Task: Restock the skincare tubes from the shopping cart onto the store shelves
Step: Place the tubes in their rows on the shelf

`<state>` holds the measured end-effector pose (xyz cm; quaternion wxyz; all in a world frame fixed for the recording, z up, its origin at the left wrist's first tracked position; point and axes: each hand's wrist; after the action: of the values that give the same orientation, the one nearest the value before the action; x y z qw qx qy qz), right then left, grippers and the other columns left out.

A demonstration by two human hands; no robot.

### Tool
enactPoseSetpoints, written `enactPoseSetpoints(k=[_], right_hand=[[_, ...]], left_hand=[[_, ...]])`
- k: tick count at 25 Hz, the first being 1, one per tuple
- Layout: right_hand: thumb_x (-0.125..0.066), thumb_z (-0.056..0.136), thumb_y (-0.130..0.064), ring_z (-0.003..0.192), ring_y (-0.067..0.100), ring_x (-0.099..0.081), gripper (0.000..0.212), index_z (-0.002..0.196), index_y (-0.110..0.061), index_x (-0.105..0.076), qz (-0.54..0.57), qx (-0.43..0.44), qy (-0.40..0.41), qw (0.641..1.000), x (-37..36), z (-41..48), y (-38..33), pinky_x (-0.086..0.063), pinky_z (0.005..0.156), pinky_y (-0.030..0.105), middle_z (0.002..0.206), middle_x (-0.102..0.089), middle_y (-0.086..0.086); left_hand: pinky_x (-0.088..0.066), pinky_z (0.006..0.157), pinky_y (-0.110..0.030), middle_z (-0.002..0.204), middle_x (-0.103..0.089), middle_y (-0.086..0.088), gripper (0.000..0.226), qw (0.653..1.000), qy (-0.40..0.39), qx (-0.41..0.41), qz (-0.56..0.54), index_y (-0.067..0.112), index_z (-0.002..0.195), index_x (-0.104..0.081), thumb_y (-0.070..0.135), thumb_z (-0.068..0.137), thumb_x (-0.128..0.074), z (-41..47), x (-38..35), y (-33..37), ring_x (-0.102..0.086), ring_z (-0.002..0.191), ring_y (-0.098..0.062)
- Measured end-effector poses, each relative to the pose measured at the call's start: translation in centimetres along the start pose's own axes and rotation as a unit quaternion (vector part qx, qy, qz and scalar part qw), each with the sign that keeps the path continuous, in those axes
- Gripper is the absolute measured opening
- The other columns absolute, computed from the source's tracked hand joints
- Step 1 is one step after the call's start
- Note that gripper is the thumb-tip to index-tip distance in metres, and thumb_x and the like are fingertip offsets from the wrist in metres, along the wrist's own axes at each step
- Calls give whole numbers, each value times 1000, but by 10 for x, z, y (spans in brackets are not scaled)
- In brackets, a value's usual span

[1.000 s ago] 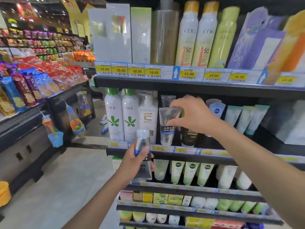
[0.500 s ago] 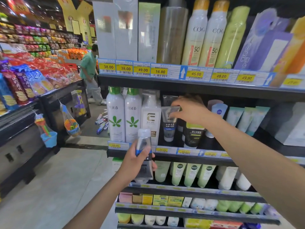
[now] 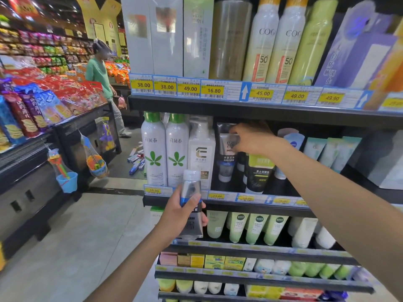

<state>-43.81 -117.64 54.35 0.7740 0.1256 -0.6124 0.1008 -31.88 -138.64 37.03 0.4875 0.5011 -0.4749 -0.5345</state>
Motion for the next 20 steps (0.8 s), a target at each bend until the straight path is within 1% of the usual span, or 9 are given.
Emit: enactPoseSetpoints(k=[3, 7, 9, 12, 15, 17, 20], right_hand=[[-78, 83, -38, 103, 22, -61, 48, 128, -27, -63, -5, -1, 1, 1000, -1, 1, 1, -52, 89, 35, 116, -67, 0], [-80, 82, -40, 101, 22, -62, 46, 124, -27, -66, -3, -6, 5, 1000, -3, 4, 3, -54, 89, 36, 115, -69, 0], [-80, 81, -42, 102, 23, -62, 49, 126, -27, -65, -3, -10, 12, 1000, -5, 4, 4, -53, 89, 35, 115, -69, 0], [-81, 80, -42, 95, 19, -59, 51, 126, -28, -65, 6, -10, 18, 1000, -7, 6, 5, -52, 85, 31, 115, -69, 0], [-81, 81, -40, 92, 17, -58, 48, 125, -29, -65, 15, -12, 15, 1000, -8, 7, 4, -54, 85, 32, 114, -69, -1], [-79, 82, -40, 95, 19, -60, 49, 127, -29, -64, 14, -11, 12, 1000, -9, 6, 4, -54, 87, 33, 116, -69, -1], [-74, 85, -45, 111, 24, -61, 55, 135, -30, -57, 5, -2, 15, 1000, -11, 3, 4, -51, 93, 36, 127, -65, 1]], left_hand=[[-62, 80, -59, 94, -74, -11, 24, 1000, -5, -3, 2, 29, 126, -52, 30, 103, -59, -1, -4, 4, -74, 77, -44], [-61, 80, -62, 94, -74, -11, 24, 1000, -8, -4, 3, 28, 126, -51, 31, 103, -58, 1, -7, 3, -73, 77, -45], [-60, 81, -63, 95, -74, -11, 23, 1000, -8, -7, 5, 29, 125, -51, 33, 104, -58, 1, -7, 0, -74, 77, -45], [-60, 82, -64, 97, -74, -11, 25, 1000, -8, -5, 7, 30, 126, -51, 35, 103, -59, 1, -8, 0, -74, 79, -44], [-59, 85, -64, 98, -74, -12, 27, 1000, -10, -4, 11, 30, 128, -50, 35, 103, -59, 1, -8, 0, -74, 79, -44], [-58, 87, -64, 98, -74, -11, 27, 1000, -8, -3, 17, 31, 128, -51, 37, 103, -58, 0, -8, -1, -75, 79, -43], [-59, 87, -64, 98, -75, -10, 26, 1000, -11, -1, 14, 33, 126, -51, 39, 102, -58, -3, -10, 3, -75, 80, -42]])
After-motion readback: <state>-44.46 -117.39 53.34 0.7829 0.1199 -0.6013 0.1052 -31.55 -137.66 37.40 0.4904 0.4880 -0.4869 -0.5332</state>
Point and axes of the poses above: each hand's wrist, its own z-axis towards the middle knuckle, its own x-axis out of the back of the hand, y = z × x
